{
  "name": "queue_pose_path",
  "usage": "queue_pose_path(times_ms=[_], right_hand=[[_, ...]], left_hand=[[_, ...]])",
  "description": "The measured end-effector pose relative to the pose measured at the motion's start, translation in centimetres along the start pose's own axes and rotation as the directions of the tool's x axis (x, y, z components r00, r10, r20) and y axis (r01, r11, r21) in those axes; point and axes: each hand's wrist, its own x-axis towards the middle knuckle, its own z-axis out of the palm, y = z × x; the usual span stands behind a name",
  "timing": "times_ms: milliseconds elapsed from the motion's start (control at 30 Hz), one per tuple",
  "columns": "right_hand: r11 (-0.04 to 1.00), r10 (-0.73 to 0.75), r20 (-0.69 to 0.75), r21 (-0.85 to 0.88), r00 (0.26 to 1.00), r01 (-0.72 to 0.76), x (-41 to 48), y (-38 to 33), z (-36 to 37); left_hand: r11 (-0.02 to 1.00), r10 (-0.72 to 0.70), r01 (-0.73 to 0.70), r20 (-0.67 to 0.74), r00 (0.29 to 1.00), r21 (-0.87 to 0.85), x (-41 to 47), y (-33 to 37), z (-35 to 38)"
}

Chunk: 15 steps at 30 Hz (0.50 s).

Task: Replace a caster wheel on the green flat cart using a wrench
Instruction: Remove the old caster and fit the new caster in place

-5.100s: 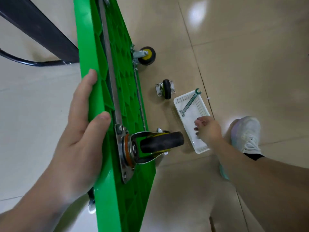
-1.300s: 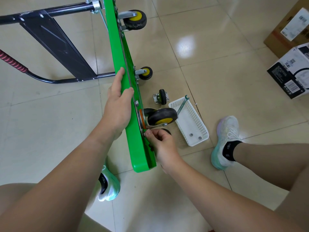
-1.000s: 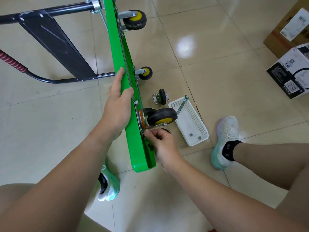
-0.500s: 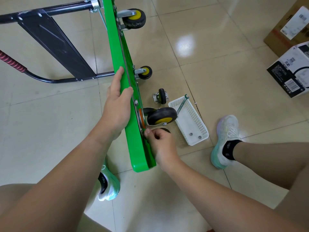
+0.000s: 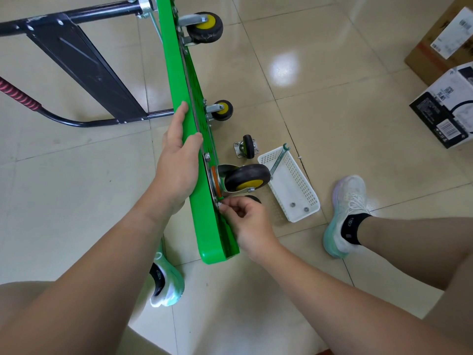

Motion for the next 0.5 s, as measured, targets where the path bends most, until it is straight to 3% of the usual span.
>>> queue_pose_path(times_ms=[300, 500], right_hand=[[0.986, -0.1, 0.051, -0.128, 0.994, 0.106, -0.21, -0.09, 0.24], [0.985, -0.067, 0.031, -0.158, 0.997, 0.071, -0.39, 0.04, 0.08]], left_hand=[[1.0, 0.007, -0.007, -0.002, 1.0, -0.007, -0.01, -0.07, 0.04], [1.0, 0.013, -0.013, 0.0, 1.0, -0.006, 0.04, -0.05, 0.15]])
